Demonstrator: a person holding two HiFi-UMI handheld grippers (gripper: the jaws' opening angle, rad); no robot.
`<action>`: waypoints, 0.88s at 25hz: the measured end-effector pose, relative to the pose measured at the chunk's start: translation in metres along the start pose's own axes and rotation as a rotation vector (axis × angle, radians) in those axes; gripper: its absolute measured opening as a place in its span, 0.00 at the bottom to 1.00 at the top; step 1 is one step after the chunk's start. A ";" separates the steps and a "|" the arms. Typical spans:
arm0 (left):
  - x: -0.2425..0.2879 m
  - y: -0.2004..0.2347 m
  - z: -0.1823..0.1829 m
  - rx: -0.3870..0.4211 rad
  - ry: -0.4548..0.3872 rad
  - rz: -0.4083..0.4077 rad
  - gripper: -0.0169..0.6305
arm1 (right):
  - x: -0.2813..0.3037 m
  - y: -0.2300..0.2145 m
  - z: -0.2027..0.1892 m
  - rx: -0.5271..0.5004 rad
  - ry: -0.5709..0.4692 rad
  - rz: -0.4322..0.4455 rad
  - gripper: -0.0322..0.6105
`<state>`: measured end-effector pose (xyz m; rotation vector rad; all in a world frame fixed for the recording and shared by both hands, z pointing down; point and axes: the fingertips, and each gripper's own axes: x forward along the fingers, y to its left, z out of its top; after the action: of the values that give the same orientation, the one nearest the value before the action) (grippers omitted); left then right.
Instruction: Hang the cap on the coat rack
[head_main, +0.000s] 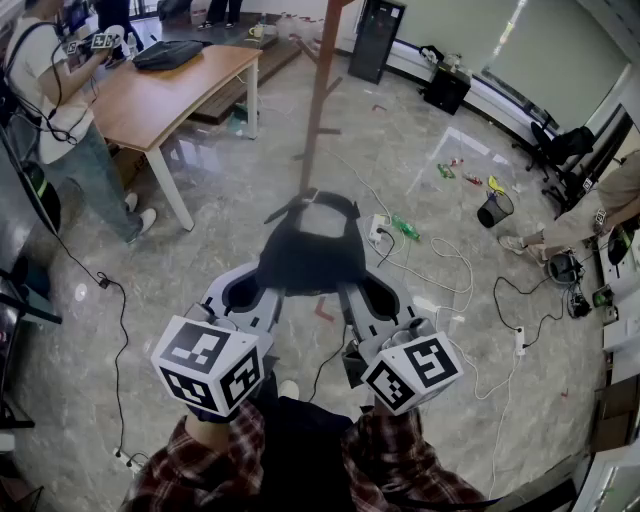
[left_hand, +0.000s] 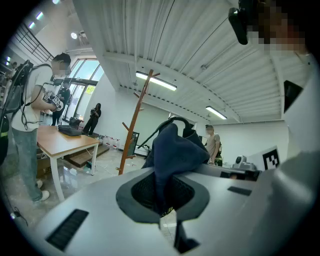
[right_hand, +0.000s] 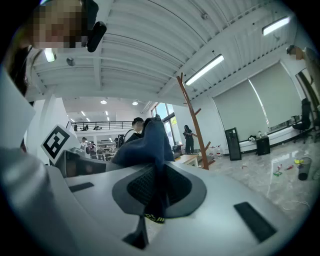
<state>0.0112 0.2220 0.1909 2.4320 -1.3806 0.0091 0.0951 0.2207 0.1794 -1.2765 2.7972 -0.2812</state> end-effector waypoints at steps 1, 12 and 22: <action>0.002 0.000 0.000 -0.001 0.002 0.000 0.06 | 0.001 -0.002 0.000 0.001 0.001 -0.001 0.09; 0.048 0.058 -0.002 -0.024 0.026 -0.014 0.06 | 0.066 -0.031 -0.018 0.017 0.024 -0.021 0.09; 0.140 0.177 0.048 -0.028 0.058 -0.070 0.06 | 0.212 -0.078 -0.010 0.043 0.028 -0.079 0.09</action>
<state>-0.0711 0.0085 0.2213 2.4361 -1.2623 0.0427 0.0124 0.0122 0.2090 -1.3865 2.7517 -0.3637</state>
